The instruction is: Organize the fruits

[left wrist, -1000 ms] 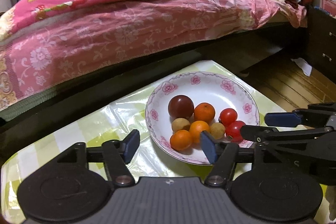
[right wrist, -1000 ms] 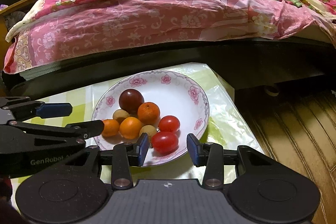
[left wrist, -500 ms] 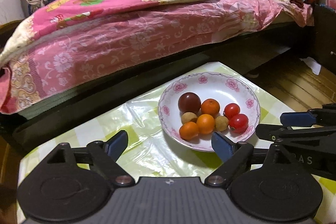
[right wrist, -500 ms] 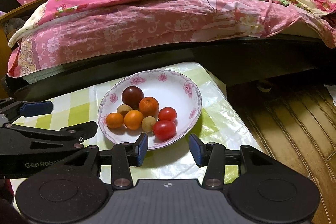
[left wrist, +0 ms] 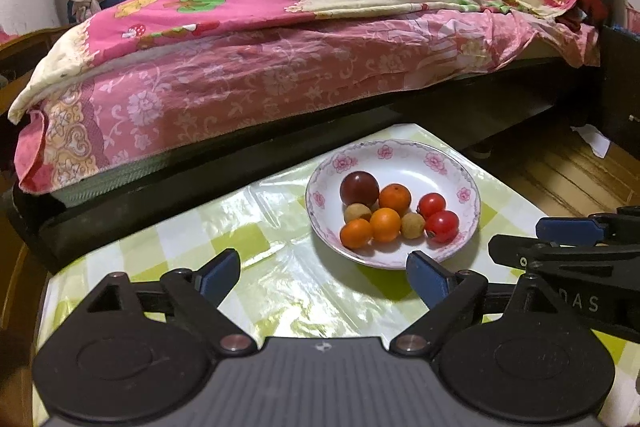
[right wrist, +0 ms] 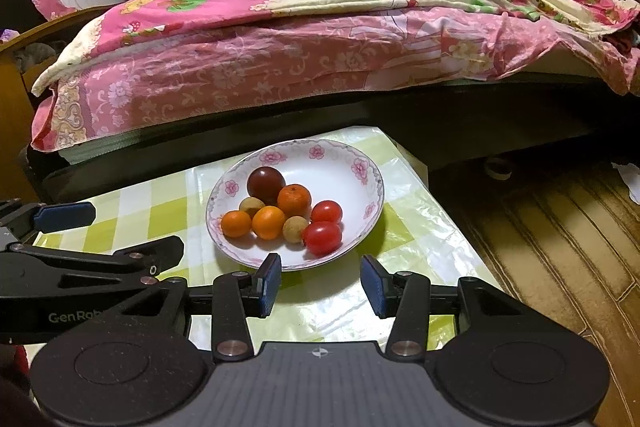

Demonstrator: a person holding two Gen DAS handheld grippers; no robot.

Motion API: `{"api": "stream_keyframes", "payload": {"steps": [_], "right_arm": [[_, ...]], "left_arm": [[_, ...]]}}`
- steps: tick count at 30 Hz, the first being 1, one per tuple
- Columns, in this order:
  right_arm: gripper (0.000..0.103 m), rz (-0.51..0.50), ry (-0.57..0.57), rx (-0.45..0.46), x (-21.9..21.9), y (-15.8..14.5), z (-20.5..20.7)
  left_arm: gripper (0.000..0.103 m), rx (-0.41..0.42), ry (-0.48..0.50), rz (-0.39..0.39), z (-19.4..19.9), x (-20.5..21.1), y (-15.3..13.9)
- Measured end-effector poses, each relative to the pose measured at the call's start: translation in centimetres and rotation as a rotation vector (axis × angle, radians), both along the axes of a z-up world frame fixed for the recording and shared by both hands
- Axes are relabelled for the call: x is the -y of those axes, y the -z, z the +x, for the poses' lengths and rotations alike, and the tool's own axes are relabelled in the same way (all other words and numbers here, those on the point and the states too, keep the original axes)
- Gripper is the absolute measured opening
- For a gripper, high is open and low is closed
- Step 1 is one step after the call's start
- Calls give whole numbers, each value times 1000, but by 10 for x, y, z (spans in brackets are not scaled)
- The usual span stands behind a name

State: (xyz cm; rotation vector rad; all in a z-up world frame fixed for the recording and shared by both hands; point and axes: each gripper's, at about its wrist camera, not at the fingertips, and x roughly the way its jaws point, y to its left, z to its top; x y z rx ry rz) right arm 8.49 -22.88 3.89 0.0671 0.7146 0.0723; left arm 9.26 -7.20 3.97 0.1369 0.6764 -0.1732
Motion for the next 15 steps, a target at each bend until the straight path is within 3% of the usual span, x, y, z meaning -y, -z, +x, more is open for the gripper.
{"api": "stream_keyframes", "payload": {"steps": [15], "right_arm": [[42,6,20,4,-5,-6,-30]], "left_arm": [[98,-17,-5,-20,-29,-4,2]]}}
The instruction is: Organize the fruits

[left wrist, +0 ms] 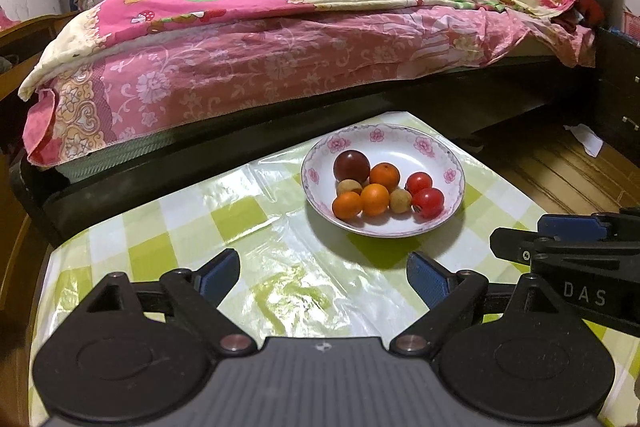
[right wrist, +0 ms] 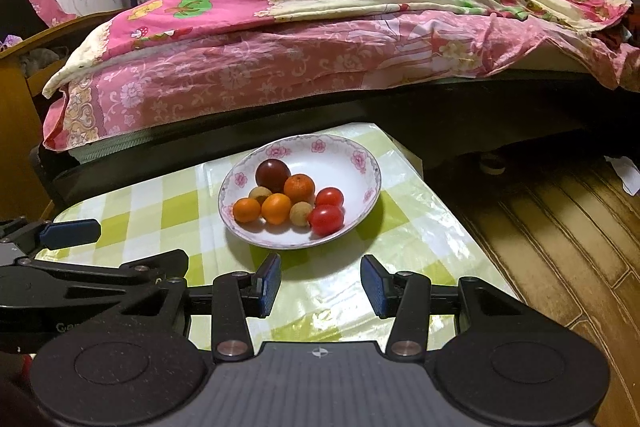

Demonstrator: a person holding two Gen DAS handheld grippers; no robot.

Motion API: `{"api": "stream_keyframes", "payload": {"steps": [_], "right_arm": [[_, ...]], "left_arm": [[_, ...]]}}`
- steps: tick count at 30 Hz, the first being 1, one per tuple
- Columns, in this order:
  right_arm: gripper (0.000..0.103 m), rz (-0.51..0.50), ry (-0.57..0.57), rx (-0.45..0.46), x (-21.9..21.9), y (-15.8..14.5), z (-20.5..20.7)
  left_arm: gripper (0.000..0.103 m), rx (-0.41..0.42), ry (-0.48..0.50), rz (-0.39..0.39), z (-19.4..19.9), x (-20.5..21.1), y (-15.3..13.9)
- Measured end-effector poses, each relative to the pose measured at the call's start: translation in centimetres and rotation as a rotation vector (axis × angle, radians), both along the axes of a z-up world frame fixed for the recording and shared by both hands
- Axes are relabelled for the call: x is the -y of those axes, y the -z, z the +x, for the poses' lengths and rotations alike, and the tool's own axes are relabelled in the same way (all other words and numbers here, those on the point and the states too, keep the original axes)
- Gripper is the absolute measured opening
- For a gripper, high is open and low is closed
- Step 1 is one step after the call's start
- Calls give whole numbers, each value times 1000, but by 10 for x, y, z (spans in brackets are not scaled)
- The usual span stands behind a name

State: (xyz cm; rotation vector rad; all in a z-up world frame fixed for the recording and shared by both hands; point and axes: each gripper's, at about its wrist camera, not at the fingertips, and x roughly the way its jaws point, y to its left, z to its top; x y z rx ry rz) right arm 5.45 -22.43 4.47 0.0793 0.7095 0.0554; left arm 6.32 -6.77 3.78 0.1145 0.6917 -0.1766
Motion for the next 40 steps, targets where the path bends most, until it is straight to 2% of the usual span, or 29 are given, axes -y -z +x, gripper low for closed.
{"api": "stream_keyframes", "payload": {"steps": [22,34,40], "right_arm": [[42,-25,19,5,-9,-3,-24],[42,-23,23,-9,-10,-2,-35],[48,-21,29,4,-8,-4,-39]], "left_arm": [[98,-6,-22,-2,-20,-7,0],[98,9,-18,29,-35,-6,0],[98,23,-15,41,-40,-7,-5]]}}
